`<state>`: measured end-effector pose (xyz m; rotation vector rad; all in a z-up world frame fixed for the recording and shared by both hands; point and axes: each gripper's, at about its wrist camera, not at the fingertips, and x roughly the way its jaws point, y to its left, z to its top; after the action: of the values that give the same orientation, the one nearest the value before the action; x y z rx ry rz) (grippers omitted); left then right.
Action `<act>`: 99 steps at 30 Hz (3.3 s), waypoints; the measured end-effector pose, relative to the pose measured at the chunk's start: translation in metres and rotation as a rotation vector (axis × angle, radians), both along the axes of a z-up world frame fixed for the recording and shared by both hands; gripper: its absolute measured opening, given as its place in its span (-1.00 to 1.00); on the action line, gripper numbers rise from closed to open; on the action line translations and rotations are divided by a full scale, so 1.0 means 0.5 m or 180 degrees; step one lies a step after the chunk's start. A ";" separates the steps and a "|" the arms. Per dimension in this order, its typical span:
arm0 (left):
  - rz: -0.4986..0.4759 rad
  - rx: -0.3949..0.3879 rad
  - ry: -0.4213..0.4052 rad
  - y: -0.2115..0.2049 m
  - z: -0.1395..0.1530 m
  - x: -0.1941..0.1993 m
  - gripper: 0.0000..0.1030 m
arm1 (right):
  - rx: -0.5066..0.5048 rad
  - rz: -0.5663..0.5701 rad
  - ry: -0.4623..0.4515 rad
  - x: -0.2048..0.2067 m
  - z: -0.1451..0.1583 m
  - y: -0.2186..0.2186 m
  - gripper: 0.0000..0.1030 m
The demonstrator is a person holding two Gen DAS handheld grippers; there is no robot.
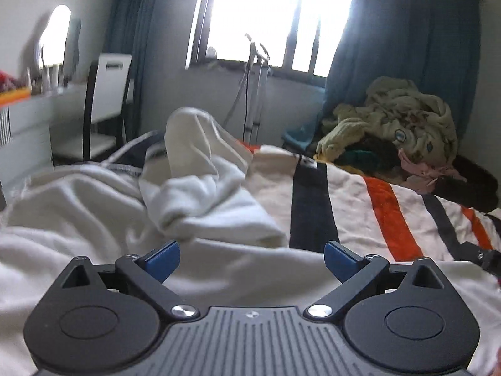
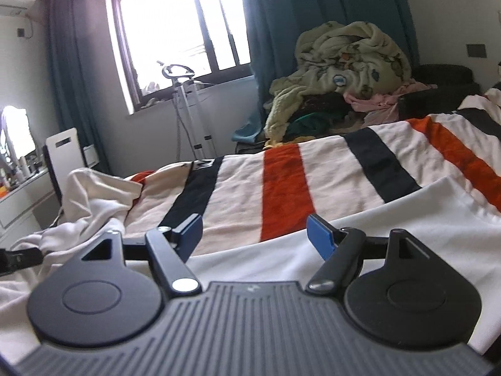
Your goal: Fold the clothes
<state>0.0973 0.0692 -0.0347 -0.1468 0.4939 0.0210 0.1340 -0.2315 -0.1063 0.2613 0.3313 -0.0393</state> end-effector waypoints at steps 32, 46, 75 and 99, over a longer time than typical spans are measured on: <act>0.0903 -0.0385 -0.0114 0.158 -0.071 0.074 0.98 | 0.0271 0.1859 0.0443 0.489 0.023 0.390 0.44; 0.0654 -0.0518 -0.0005 0.139 -0.144 0.140 0.98 | -0.0024 0.1637 0.0102 0.614 0.086 0.427 -0.87; -0.0256 -0.0353 0.0181 -0.029 -0.178 0.168 0.99 | 0.2076 -0.0873 -0.0095 0.344 -0.164 -0.498 -0.82; -0.0505 -0.0623 0.0081 -0.056 -0.154 0.140 0.99 | 0.1750 -0.0967 -0.0298 0.425 -0.155 -0.475 -0.80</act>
<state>0.1671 0.0413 -0.1117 -0.2987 0.5316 -0.1812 0.3466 -0.4691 -0.1839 0.8551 0.2011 -0.2365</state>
